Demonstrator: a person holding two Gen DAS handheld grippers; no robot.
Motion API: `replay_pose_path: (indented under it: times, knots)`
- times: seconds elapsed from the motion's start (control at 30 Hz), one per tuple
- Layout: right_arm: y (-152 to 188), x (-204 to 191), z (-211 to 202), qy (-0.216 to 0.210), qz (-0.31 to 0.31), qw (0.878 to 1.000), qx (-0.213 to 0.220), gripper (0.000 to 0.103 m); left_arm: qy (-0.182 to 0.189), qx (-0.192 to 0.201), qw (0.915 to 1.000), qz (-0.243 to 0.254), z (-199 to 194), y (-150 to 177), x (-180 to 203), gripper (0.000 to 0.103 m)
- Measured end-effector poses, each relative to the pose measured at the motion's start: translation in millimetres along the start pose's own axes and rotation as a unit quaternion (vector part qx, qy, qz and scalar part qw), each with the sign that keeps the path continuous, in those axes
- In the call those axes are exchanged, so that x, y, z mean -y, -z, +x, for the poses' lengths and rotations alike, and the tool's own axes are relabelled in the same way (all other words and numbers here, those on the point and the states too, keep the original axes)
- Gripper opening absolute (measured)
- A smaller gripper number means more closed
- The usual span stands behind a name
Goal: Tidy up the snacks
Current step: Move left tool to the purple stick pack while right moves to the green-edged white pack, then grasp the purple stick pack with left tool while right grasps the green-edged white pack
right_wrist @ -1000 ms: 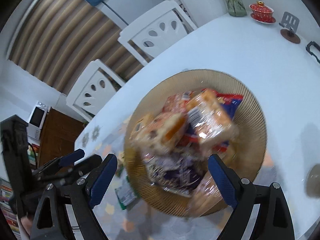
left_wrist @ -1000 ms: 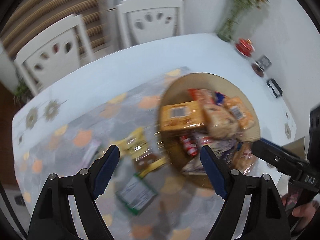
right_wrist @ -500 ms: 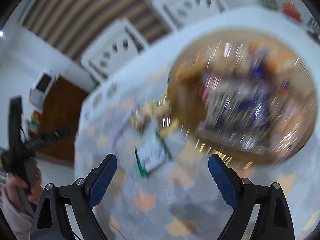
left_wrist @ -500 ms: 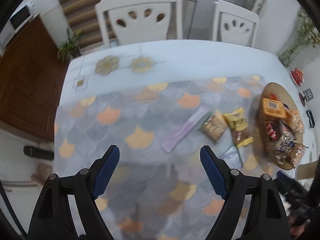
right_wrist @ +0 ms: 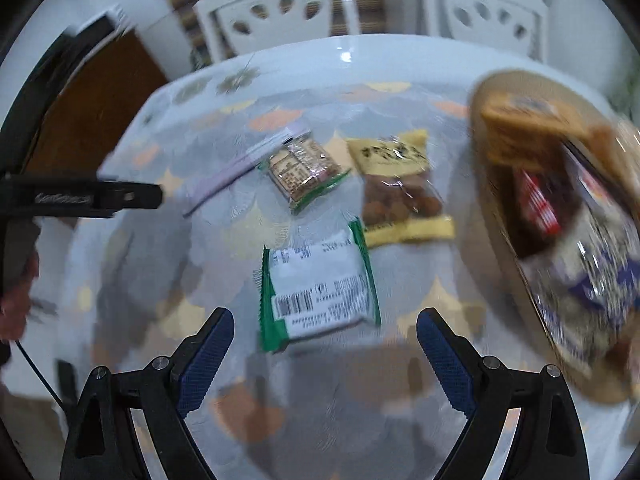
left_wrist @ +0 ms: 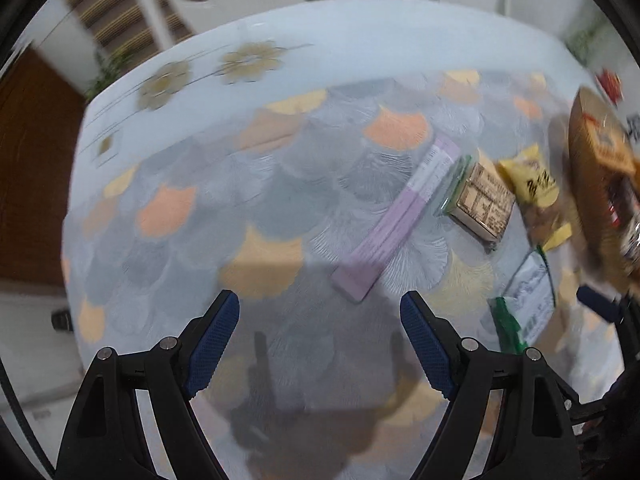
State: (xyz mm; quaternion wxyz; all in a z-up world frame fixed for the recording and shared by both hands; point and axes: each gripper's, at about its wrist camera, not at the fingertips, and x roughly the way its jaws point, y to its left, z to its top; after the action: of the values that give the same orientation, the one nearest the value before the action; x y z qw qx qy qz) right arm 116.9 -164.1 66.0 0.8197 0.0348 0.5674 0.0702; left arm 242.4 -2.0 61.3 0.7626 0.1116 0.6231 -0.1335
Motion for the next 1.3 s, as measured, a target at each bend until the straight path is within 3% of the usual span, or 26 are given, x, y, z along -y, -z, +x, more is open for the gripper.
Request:
replay_pose_path:
  times: [0.13, 0.17, 0.2, 0.23, 0.27, 0.33, 0.47, 0.7, 1.0, 1.3]
  knots:
    - [-11.6, -0.7, 20.9, -0.008, -0.023, 1.000, -0.008, 0.092, 0.034, -0.003, 0.9977, 0.059, 22.7, -19.0, 14.8, 0.082]
    - [-13.1, -0.9, 32.3, -0.006, -0.031, 0.999, -0.013, 0.095, 0.016, -0.003, 0.9959, 0.088, 35.4, -21.3, 20.5, 0.096]
    - [-13.3, -2.2, 45.2, -0.002, -0.039, 0.999, -0.028, 0.103, 0.000, 0.008, 0.9944, 0.106, 43.5, -21.2, 22.0, 0.103]
    - [-9.6, -9.2, 46.4, 0.021, -0.069, 0.997, -0.001, 0.103, 0.028, 0.044, 0.9937, 0.100, 43.6, -20.5, 15.0, 0.103]
    - [-1.2, -18.1, 47.1, 0.039, -0.107, 0.993, 0.032, 0.103, 0.042, 0.055, 0.9936, 0.090, 45.9, -20.0, 9.2, 0.103]
    - [4.2, -11.6, 45.0, 0.022, -0.096, 0.993, 0.057, 0.103, 0.030, 0.050, 0.9936, 0.097, 46.5, -19.9, 12.1, 0.103]
    - [-1.5, -11.3, 42.9, 0.021, -0.107, 0.993, 0.036, 0.103, 0.034, 0.063, 0.9927, 0.097, 45.9, -15.1, 9.8, 0.103]
    - [1.7, -14.7, 44.0, 0.020, -0.111, 0.992, 0.053, 0.103, 0.032, 0.082, 0.9930, 0.079, 40.5, 7.1, 5.3, 0.103]
    - [1.3, -13.5, 46.0, 0.020, -0.112, 0.992, 0.052, 0.103, 0.027, 0.072, 0.9943, 0.074, 39.2, 15.6, 8.9, 0.103]
    - [0.3, -14.1, 47.3, 0.020, -0.113, 0.992, 0.053, 0.103, 0.028, 0.066, 0.9943, 0.078, 40.4, 2.8, 6.1, 0.103]
